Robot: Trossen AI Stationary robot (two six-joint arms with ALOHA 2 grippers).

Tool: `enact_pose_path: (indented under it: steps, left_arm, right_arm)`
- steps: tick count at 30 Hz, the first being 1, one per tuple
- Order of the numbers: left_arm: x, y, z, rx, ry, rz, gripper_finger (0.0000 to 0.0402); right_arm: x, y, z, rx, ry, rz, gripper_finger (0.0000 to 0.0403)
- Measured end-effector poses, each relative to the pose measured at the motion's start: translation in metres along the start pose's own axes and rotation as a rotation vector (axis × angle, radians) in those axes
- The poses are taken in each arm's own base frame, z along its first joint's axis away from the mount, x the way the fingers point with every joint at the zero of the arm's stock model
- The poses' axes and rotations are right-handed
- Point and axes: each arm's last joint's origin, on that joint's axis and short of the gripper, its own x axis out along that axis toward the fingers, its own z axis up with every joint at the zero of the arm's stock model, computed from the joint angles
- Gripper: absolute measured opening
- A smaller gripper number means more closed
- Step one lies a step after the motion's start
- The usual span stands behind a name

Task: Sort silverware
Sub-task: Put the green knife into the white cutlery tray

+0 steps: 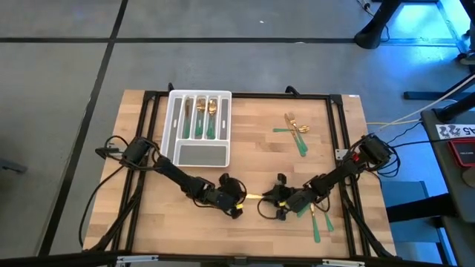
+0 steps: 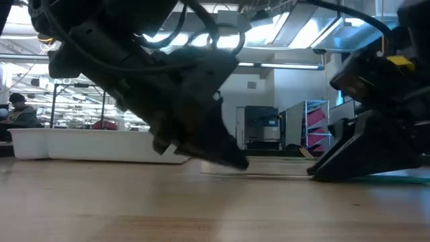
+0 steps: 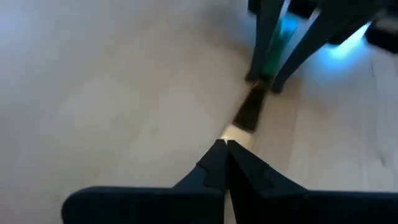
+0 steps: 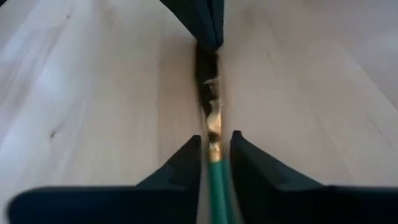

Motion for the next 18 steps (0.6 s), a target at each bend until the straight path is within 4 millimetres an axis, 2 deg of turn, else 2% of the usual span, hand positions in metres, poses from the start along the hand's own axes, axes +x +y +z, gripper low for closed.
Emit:
enact_pose_path:
  steps: [6, 11, 14, 18]
  left_arm:
    - [-0.008, -0.014, 0.006, 0.161, -0.153, 0.016, 0.0004]
    - [-0.009, -0.02, 0.01, 0.465, -0.154, -0.094, 0.002]
    - [-0.008, -0.018, 0.008, 0.504, -0.117, -0.11, 0.0036]
    - [-0.005, -0.013, 0.007, 0.549, -0.085, -0.087, 0.0049]
  right_arm:
    - [-0.004, -0.007, -0.007, 0.005, -0.021, -0.013, 0.0018]
    - [-0.005, -0.007, -0.005, -0.034, -0.064, -0.022, 0.0022]
    - [-0.005, -0.007, -0.004, -0.062, -0.085, -0.013, 0.0032]
    - [-0.005, -0.006, -0.004, -0.058, -0.094, -0.009, 0.0024]
